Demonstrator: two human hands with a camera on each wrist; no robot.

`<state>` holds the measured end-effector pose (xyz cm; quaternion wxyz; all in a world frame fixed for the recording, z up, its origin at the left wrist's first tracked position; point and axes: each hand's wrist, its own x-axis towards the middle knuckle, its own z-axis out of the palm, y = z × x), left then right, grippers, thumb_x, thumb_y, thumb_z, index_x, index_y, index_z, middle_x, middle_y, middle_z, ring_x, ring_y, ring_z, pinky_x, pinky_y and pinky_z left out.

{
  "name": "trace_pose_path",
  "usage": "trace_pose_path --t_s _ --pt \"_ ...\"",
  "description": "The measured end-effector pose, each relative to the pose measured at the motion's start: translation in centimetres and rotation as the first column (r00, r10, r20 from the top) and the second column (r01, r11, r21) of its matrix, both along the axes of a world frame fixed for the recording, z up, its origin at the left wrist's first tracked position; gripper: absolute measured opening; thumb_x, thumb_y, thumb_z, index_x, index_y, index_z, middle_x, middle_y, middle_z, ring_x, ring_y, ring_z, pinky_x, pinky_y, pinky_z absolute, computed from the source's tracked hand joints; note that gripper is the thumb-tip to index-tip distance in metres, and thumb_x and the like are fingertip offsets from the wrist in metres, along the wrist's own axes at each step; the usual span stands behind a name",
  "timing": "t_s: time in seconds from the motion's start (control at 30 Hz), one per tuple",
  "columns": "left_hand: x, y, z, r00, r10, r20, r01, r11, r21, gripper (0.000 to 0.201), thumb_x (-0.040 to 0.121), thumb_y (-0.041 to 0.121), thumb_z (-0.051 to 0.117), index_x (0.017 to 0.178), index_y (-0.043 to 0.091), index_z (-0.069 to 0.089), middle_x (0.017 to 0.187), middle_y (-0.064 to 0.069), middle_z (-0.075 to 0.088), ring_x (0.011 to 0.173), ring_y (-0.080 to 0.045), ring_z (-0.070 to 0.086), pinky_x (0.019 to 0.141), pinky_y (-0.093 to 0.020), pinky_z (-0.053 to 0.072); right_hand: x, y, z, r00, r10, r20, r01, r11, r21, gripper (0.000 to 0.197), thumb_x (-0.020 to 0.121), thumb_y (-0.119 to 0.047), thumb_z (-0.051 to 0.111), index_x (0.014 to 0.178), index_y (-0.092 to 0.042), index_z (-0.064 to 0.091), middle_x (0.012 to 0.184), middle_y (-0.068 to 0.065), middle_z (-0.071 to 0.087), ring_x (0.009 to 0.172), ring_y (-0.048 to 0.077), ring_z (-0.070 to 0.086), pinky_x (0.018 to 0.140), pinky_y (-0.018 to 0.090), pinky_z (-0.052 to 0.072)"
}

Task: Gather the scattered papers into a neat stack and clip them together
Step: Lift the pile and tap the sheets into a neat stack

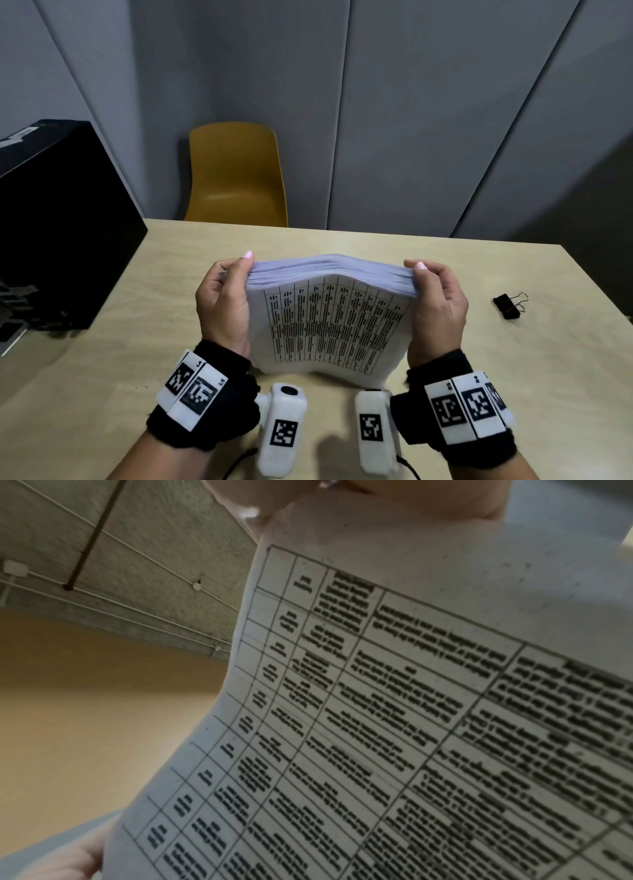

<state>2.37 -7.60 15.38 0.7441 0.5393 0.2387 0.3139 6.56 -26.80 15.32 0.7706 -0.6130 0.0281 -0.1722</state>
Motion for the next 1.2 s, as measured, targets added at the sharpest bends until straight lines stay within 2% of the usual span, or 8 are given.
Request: trace_pose_path --t_s 0.2,0.33,0.4,0.5,0.57,0.73,0.97,1.2 --pt "-0.3 -0.2 0.2 0.99 -0.108 0.096 0.101 0.992 0.076 0.028 0.079 0.04 0.053 0.08 0.013 0.061 0.079 -0.004 0.065 0.062 -0.006 0.062 0.052 -0.015 0.048 -0.4 -0.5 0.2 0.993 0.109 0.044 -0.106 0.993 -0.056 0.039 0.071 -0.051 0.049 0.09 -0.02 0.062 0.084 -0.009 0.058 0.077 0.005 0.053 0.07 0.023 0.041" --pt "-1.7 1.9 -1.5 0.915 -0.377 0.142 0.346 0.916 0.204 0.084 0.049 0.066 0.074 0.119 0.029 0.047 0.113 -0.001 0.062 0.096 -0.006 0.065 0.073 -0.016 0.052 -1.2 -2.7 -1.2 0.93 0.358 0.081 -0.327 0.91 -0.256 0.096 0.052 -0.047 0.07 0.137 -0.026 0.032 0.105 -0.008 0.057 0.091 -0.005 0.061 0.079 0.013 0.049" --pt "-2.2 2.8 -2.6 0.889 -0.455 0.044 0.419 0.85 0.319 0.101 0.044 0.054 0.084 0.13 0.036 0.036 0.121 0.002 0.058 0.107 -0.004 0.06 0.082 -0.014 0.05 -0.9 -3.7 -2.5 0.904 0.428 0.009 -0.406 0.863 -0.302 0.123 0.04 -0.048 0.085 0.142 -0.038 0.018 0.112 -0.005 0.06 0.1 0.004 0.063 0.086 0.017 0.05" --pt "-2.0 2.5 -3.5 0.867 -0.493 -0.073 0.486 0.805 0.34 0.095 0.056 0.001 0.084 0.135 0.022 0.036 0.112 0.004 0.062 0.096 0.003 0.063 0.076 -0.01 0.049 -0.5 -3.3 -3.5 0.883 0.47 -0.023 -0.455 0.84 -0.294 0.097 0.053 -0.017 0.088 0.134 -0.033 0.036 0.099 0.001 0.067 0.089 0.004 0.065 0.073 0.014 0.052" --pt "-1.6 1.7 -3.5 0.902 -0.421 -0.099 0.423 0.808 0.41 0.052 0.071 -0.009 0.07 0.113 0.017 0.054 0.087 0.01 0.07 0.08 0.004 0.063 0.07 -0.007 0.047 -0.4 -2.4 -3.7 0.901 0.426 0.079 -0.375 0.858 -0.351 0.054 0.066 0.003 0.076 0.107 -0.028 0.061 0.083 -0.01 0.071 0.076 -0.002 0.064 0.066 0.009 0.049" --pt "-1.8 1.0 -2.2 0.943 -0.329 -0.046 0.312 0.83 0.462 0.016 0.082 -0.002 0.06 0.078 0.013 0.06 0.066 0.017 0.065 0.064 0.006 0.056 0.06 -0.006 0.043 -1.0 -1.3 -3.3 0.91 0.371 0.185 -0.289 0.887 -0.36 0.039 0.074 -0.002 0.067 0.082 -0.04 0.072 0.08 -0.02 0.069 0.076 -0.002 0.064 0.068 0.012 0.049" --pt "-2.4 1.1 -2.5 0.966 -0.25 -0.059 0.253 0.889 0.382 0.052 0.066 -0.004 0.076 0.108 0.02 0.056 0.097 0.011 0.059 0.082 0.004 0.061 0.061 -0.005 0.049 -1.3 -2.5 -3.8 0.912 0.408 0.043 -0.395 0.902 -0.173 0.058 0.066 0.015 0.071 0.112 -0.016 0.055 0.09 -0.007 0.067 0.076 -0.006 0.063 0.067 0.011 0.051" --pt "-1.6 0.3 -3.2 0.951 -0.284 -0.121 0.307 0.836 0.455 0.02 0.074 0.024 0.065 0.07 0.042 0.071 0.07 0.03 0.068 0.07 0.012 0.062 0.066 -0.005 0.046 -1.3 -0.9 -4.9 0.923 0.382 0.036 -0.358 0.891 -0.28 0.005 0.072 -0.032 0.07 0.069 -0.036 0.068 0.066 -0.009 0.066 0.064 0.01 0.057 0.061 0.031 0.05"
